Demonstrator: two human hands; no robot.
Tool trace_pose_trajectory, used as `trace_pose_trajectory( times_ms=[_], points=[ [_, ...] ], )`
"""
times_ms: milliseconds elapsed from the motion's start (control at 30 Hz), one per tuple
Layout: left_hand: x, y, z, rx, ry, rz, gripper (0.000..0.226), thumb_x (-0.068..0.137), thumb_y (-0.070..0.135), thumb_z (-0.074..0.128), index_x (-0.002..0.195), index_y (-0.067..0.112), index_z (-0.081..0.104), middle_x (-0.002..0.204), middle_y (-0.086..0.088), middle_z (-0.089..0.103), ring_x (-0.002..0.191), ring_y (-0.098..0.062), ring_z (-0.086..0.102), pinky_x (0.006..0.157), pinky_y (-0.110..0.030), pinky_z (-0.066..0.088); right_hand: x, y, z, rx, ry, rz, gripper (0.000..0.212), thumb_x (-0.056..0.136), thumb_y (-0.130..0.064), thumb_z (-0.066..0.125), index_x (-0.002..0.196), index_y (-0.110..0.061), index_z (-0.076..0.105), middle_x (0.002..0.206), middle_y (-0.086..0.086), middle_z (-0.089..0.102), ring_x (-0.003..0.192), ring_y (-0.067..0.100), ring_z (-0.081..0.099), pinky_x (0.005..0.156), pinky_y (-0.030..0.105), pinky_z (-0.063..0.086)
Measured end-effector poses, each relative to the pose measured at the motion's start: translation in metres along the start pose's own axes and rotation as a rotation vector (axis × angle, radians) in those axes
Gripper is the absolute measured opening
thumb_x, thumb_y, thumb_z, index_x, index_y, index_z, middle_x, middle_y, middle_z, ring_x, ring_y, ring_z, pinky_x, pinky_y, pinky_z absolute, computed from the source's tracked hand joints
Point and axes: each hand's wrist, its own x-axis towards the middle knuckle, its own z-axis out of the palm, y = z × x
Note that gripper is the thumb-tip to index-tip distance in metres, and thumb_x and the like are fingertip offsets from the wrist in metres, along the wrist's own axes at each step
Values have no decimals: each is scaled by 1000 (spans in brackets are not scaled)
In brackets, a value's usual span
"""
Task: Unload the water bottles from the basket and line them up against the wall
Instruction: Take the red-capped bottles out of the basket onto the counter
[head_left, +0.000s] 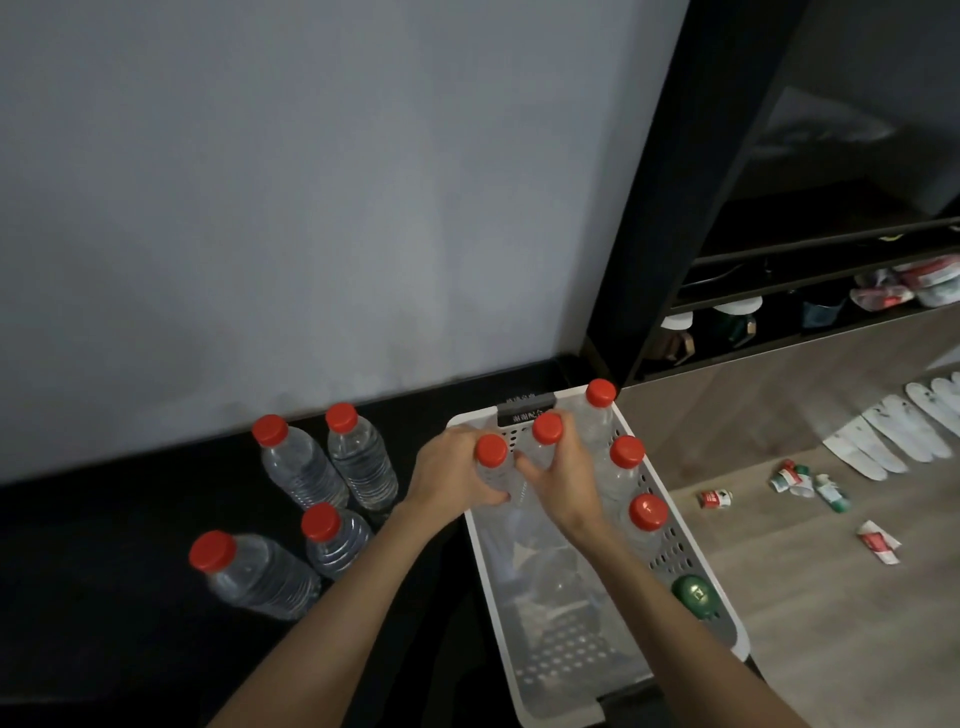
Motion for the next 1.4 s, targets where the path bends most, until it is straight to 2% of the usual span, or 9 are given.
trace_pose_trajectory(
  times_ms=[167, 300, 400, 533, 633, 733, 1100, 1267, 1400],
  points=[
    [-6, 11, -5, 25, -30, 16, 29, 63, 31, 84, 85, 20, 68, 82, 8, 67, 75, -5, 60, 65, -15, 43, -5, -5, -4, 176, 35, 105, 10, 97, -4, 53, 99, 5, 50, 87, 16, 60, 74, -1, 62, 66, 9, 49],
    [-9, 18, -13, 51, -38, 46, 28, 61, 37, 83, 81, 24, 68, 75, 10, 65, 69, -4, 58, 62, -18, 46, -11, -13, -10, 165, 23, 104, 10, 92, -6, 59, 90, -7, 48, 82, 7, 61, 75, 11, 61, 70, 22, 52],
    [-11, 28, -27, 58, 5, 71, 32, 60, 42, 84, 82, 25, 67, 70, 10, 64, 66, -4, 57, 59, -17, 37, -13, -29, -19, 54, 40, 45, 22, 87, -6, 65, 91, -16, 46, 82, 2, 60, 74, 5, 59, 67, 18, 50],
    [-13, 38, -58, 45, 121, 86, 51, 51, 55, 78, 96, 32, 70, 79, 10, 71, 77, -9, 66, 66, -26, 49, -17, -71, -37, -111, 105, -88, 33, 82, -14, 71, 92, -23, 42, 77, -12, 54, 70, 3, 54, 61, 20, 42],
    [-20, 42, -83, -48, 180, 98, 56, 48, 56, 77, 99, 34, 70, 83, 12, 73, 79, -7, 68, 71, -32, 56, -19, -106, -48, -210, 128, -161, 35, 81, -21, 72, 91, -26, 39, 82, -7, 55, 78, 16, 54, 62, 32, 39],
    [-31, 53, -113, -104, 264, 114, 50, 49, 49, 83, 95, 35, 70, 78, 18, 69, 77, -2, 66, 73, -28, 55, -23, -138, -59, -223, 150, -237, 34, 81, -26, 71, 92, -30, 39, 93, 0, 54, 80, 15, 51, 67, 32, 39],
    [-85, 40, -217, -181, 533, 106, 42, 53, 40, 89, 89, 37, 68, 80, 19, 70, 75, 7, 65, 74, -20, 53, -28, -229, -43, -102, 116, -502, 37, 78, -28, 76, 103, -23, 48, 95, -2, 62, 88, 19, 59, 78, 44, 51],
    [-120, 6, -257, -147, 597, 53, 45, 50, 42, 89, 89, 38, 68, 83, 18, 71, 78, 3, 67, 77, -30, 57, -28, -261, 0, -13, 18, -575, 37, 78, -27, 75, 102, -19, 48, 93, -3, 64, 85, 17, 60, 75, 43, 51],
    [-151, -29, -279, -106, 644, 12, 50, 44, 60, 75, 88, 39, 66, 85, 16, 71, 80, -1, 68, 78, -31, 57, -27, -280, 44, 57, -99, -605, 36, 78, -24, 75, 100, -15, 48, 90, 0, 67, 82, 18, 63, 74, 44, 51]
  ],
)
